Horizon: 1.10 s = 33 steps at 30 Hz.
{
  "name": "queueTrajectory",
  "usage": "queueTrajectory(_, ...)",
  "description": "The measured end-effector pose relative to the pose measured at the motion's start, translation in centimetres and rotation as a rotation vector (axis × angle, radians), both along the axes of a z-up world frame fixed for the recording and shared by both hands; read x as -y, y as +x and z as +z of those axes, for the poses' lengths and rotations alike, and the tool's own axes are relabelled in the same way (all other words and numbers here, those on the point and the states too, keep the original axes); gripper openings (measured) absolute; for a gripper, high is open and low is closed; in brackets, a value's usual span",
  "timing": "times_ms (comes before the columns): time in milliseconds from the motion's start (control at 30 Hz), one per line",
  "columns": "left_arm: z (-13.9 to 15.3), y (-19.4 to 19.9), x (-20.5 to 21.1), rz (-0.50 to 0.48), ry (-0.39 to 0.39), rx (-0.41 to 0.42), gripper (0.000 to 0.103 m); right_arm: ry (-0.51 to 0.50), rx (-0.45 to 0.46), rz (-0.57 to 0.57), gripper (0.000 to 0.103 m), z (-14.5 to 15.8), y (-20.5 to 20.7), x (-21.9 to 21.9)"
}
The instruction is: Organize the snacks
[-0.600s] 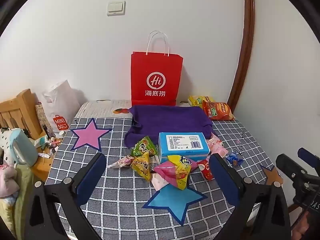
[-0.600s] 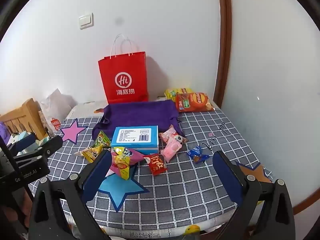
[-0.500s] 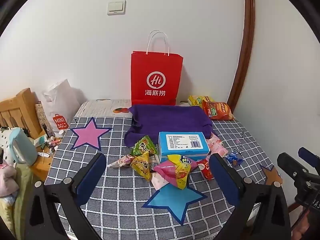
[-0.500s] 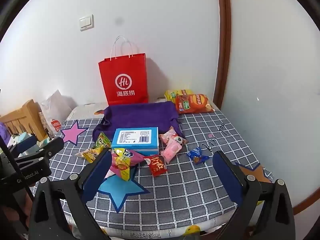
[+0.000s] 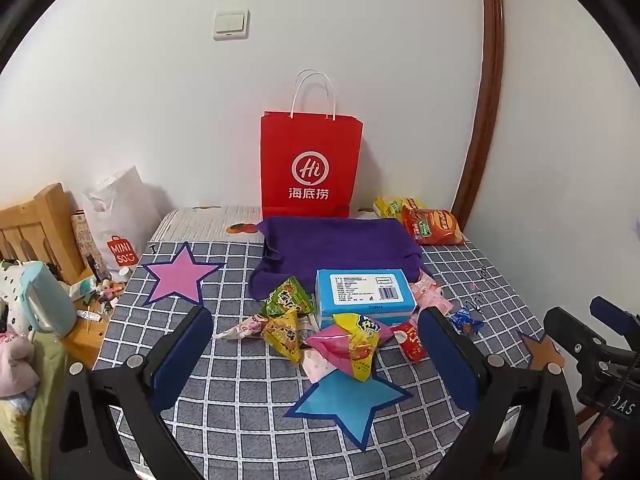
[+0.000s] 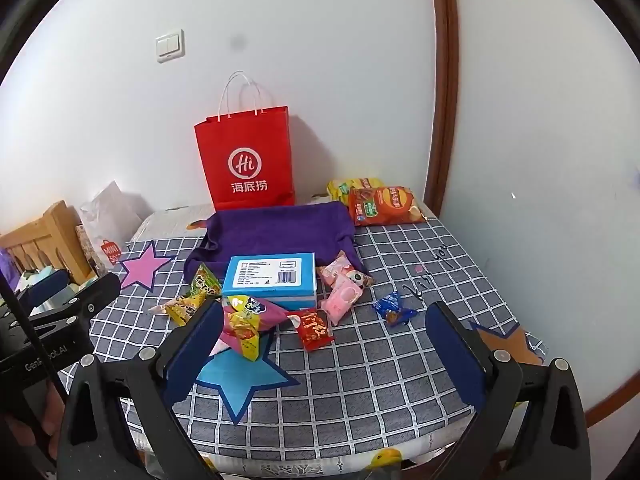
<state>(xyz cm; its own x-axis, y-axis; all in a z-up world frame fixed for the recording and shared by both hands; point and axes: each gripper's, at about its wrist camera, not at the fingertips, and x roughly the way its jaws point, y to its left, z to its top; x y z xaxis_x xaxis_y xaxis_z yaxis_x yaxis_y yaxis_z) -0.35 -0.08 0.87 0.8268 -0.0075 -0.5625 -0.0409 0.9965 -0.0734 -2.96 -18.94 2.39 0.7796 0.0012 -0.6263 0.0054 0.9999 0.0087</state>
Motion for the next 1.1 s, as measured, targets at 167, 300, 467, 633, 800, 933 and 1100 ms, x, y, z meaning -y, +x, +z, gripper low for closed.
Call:
queueTrajectory(167, -0.02, -0.24, 0.22, 0.003, 0.006, 0.008, 0.103, 0.012, 0.0, 0.005, 0.1, 0.14, -0.11, 0.03)
queueTrajectory(300, -0.06, -0.34, 0.21, 0.004, 0.007, 0.01, 0.103, 0.011, 0.001, 0.005, 0.1, 0.08, -0.18, -0.02)
queueTrajectory(467, -0.02, -0.3, 0.23, 0.002, 0.007, 0.01, 0.103, 0.012, 0.0, 0.001, 0.1, 0.1, -0.32, -0.04)
queueTrajectory(633, 0.03, -0.35, 0.34, 0.001, 0.008, 0.008, 0.103, 0.017, 0.0, 0.004, 0.1, 0.07, -0.26, -0.03)
queueTrajectory(800, 0.01, -0.44, 0.39, 0.001, 0.008, 0.009, 0.103, 0.018, -0.001, 0.005, 0.1, 0.0, -0.21, -0.05)
queueTrajectory(933, -0.01, -0.48, 0.41, 0.002, 0.01, 0.011, 0.103, 0.02, 0.001, 0.007, 0.1, -0.06, -0.13, -0.04)
queueTrajectory(1100, 0.1, -0.49, 0.41, 0.001, 0.012, 0.014, 0.103, 0.021, 0.004, 0.007, 0.1, -0.15, -0.32, -0.02)
